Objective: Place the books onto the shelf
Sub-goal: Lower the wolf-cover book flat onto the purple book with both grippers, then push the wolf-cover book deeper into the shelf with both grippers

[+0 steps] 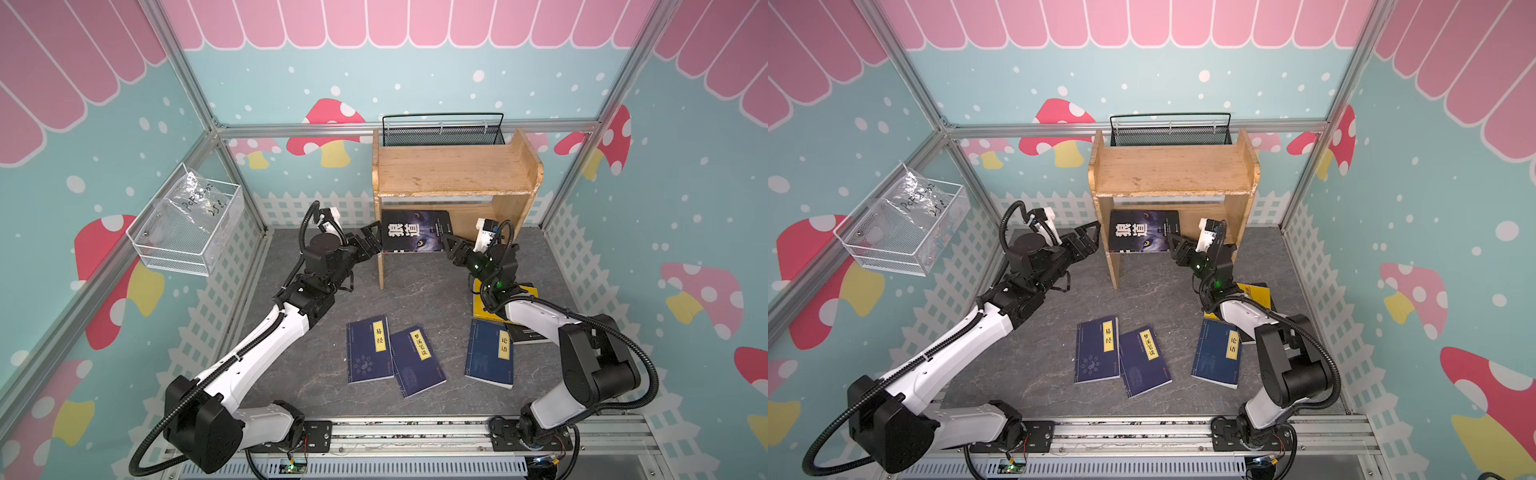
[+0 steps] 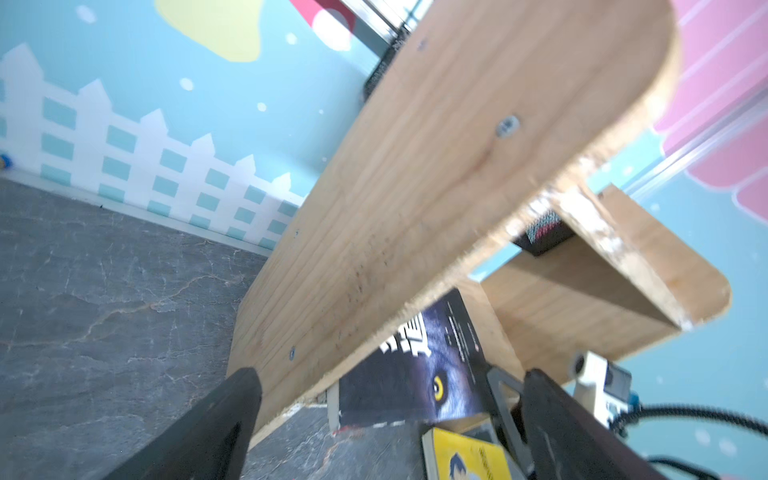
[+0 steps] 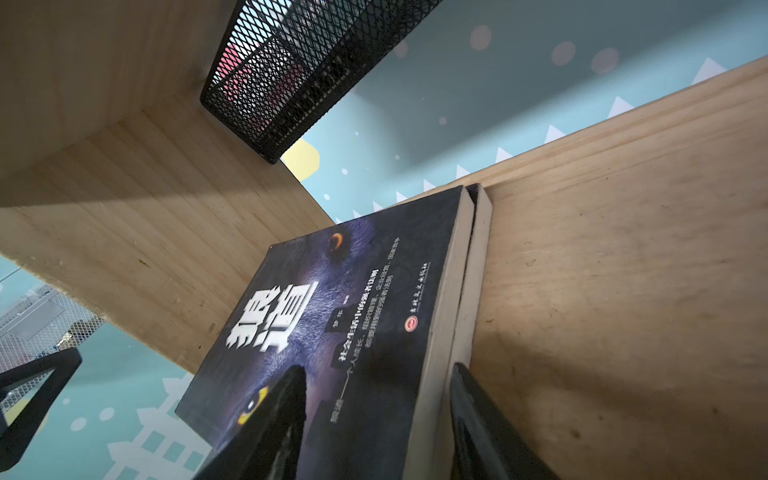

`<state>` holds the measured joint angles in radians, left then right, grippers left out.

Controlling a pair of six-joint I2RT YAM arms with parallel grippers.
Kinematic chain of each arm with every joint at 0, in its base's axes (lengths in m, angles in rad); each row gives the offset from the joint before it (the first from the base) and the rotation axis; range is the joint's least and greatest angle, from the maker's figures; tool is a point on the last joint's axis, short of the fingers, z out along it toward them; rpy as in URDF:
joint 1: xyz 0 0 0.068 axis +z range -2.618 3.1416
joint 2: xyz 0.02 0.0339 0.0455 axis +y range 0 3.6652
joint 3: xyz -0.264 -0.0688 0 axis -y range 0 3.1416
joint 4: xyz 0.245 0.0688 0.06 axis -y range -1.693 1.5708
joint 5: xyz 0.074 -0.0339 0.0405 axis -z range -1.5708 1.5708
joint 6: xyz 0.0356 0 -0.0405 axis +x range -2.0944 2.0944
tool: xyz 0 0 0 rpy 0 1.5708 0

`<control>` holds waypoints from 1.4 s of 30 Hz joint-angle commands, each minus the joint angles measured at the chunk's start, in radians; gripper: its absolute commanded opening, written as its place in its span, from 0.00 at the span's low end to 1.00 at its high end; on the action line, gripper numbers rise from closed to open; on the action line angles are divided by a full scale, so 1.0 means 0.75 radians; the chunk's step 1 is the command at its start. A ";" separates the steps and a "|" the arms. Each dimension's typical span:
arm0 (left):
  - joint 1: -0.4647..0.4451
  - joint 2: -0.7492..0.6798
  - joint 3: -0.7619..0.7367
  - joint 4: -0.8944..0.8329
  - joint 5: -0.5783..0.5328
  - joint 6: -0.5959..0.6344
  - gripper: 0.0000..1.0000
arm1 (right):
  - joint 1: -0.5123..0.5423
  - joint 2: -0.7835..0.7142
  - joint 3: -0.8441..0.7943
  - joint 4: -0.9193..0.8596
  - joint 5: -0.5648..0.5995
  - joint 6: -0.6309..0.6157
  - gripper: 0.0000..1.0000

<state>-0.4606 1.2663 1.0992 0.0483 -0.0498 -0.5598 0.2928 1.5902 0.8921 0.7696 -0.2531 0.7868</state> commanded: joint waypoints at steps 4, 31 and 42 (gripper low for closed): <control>0.044 0.071 0.002 -0.232 0.419 0.569 0.99 | 0.002 -0.045 -0.009 0.042 -0.051 -0.176 0.63; 0.056 0.349 0.001 0.071 0.280 0.547 0.84 | 0.002 -0.145 -0.055 -0.153 -0.104 -0.777 0.68; 0.057 0.388 0.009 0.113 0.261 0.506 0.76 | 0.004 -0.154 -0.073 -0.210 -0.073 -0.864 0.66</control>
<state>-0.4255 1.5433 1.0946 0.1005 0.1665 -0.1741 0.2943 1.4757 0.8433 0.6250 -0.3134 0.1879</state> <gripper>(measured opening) 0.763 0.664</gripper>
